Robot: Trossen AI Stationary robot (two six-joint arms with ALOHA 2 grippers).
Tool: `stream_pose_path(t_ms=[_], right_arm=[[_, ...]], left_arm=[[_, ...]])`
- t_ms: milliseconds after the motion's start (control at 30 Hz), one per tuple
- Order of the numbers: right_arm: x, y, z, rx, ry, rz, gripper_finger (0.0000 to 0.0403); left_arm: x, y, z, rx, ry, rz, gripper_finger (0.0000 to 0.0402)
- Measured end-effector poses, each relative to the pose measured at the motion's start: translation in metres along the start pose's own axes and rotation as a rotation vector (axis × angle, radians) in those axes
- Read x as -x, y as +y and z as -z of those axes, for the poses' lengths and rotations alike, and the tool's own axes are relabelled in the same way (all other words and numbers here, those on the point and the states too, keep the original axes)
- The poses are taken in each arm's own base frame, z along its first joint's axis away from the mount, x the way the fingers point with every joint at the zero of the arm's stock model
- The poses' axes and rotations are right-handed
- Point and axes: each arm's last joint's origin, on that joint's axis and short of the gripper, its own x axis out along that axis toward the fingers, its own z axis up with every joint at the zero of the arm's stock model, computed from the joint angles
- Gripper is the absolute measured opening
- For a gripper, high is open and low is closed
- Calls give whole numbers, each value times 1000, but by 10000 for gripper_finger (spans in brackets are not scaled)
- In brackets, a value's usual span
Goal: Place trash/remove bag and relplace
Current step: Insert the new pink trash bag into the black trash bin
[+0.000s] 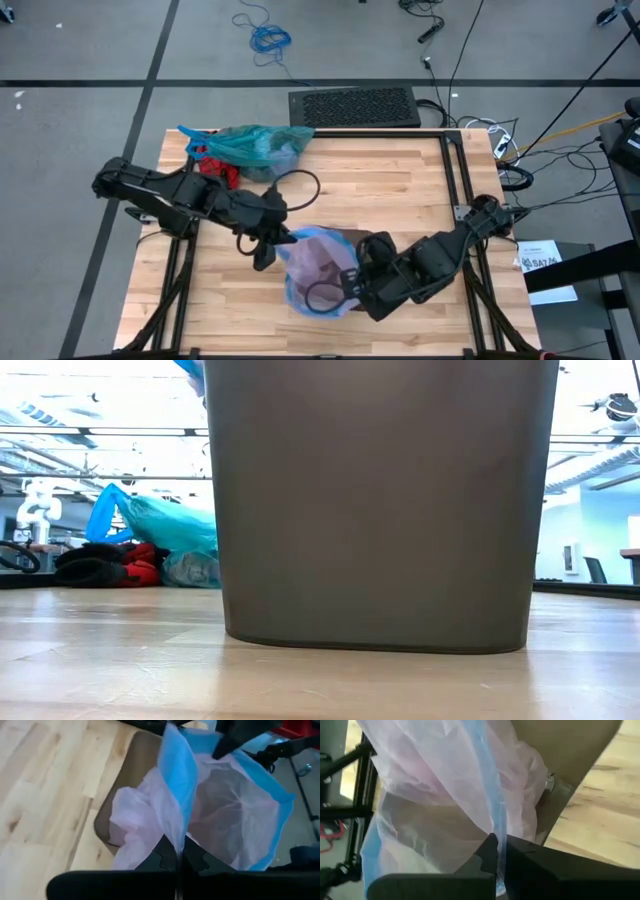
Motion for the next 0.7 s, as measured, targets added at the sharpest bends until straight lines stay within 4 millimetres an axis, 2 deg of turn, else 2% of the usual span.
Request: stream_pose_path(t_ms=[133,400,567,700], right_arm=[[8,-4,5,-72,-7,-24,0],[24,-14,32,-117,-27,-79,0],[31,-20,46,-54,-3,-89,0],[36,-22,43,-56,-1,-102,0]], left_arm=[[-5,7,-3,21,-2,36,0],[-17,22,-12,40,-14,-3,0],[-41,36,-21,37,19,44,0],[-63,51,-28,51,46,94,0]])
